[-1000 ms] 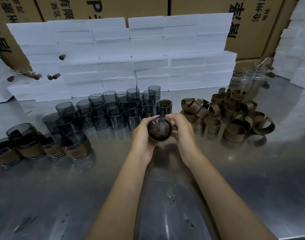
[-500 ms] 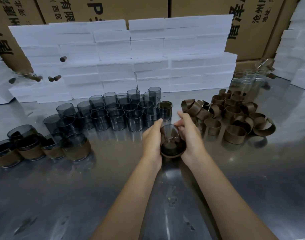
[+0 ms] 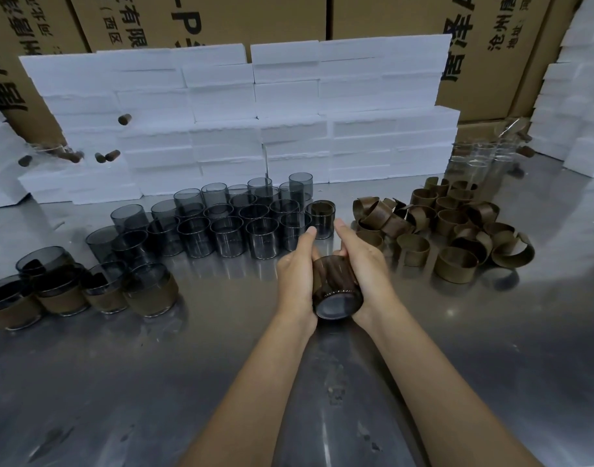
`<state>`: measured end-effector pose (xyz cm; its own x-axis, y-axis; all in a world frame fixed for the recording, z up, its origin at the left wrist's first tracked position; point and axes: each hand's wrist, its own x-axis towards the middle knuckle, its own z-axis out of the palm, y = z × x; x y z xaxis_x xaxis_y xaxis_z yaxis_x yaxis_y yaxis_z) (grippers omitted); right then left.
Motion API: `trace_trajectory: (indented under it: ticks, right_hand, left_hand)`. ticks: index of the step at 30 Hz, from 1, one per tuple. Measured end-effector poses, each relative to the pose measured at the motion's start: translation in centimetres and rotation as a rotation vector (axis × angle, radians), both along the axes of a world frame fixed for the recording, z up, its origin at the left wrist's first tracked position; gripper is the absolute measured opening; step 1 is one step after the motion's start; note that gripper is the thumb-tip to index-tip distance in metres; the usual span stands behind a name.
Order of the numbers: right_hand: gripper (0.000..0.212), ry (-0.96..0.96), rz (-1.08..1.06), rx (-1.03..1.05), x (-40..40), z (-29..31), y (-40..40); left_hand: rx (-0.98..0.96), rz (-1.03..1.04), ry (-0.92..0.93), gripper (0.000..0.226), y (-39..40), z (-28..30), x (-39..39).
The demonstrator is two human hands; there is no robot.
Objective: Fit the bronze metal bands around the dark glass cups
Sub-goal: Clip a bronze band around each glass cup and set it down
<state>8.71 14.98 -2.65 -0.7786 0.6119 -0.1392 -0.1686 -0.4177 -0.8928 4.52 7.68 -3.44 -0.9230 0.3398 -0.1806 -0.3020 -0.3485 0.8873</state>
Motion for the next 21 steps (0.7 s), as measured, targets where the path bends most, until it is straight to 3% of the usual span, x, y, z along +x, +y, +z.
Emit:
trace_trajectory:
  ticks: [5, 10, 13, 15, 18, 21]
  right_hand:
    - [0.048, -0.004, -0.019, -0.006, 0.1, 0.2, 0.0]
    - [0.049, -0.048, -0.283, 0.005, -0.1, 0.2, 1.3]
    - [0.049, -0.032, -0.449, 0.093, 0.3, 0.3, 2.6]
    - [0.05, 0.023, -0.485, 0.175, 0.6, 0.3, 3.1]
    - [0.045, 0.091, -0.421, 0.249, 0.6, 0.3, 3.1]
    - [0.032, 0.17, -0.242, 0.192, 0.5, 0.4, 2.9]
  left_hand:
    - [-0.004, -0.051, 0.0, 0.051, 0.1, -0.4, -0.5]
    - [-0.042, -0.273, 0.119, 0.029, 0.1, -0.5, -0.7]
    - [-0.262, -0.398, 0.281, 0.056, 0.2, -0.6, -0.2]
    - [-0.366, -0.431, 0.351, 0.061, 0.2, -0.8, 0.0]
    - [-0.159, -0.42, 0.22, 0.052, -0.1, -0.8, -0.3]
    - [-0.016, -0.303, 0.115, 0.031, -0.2, -0.5, -0.8]
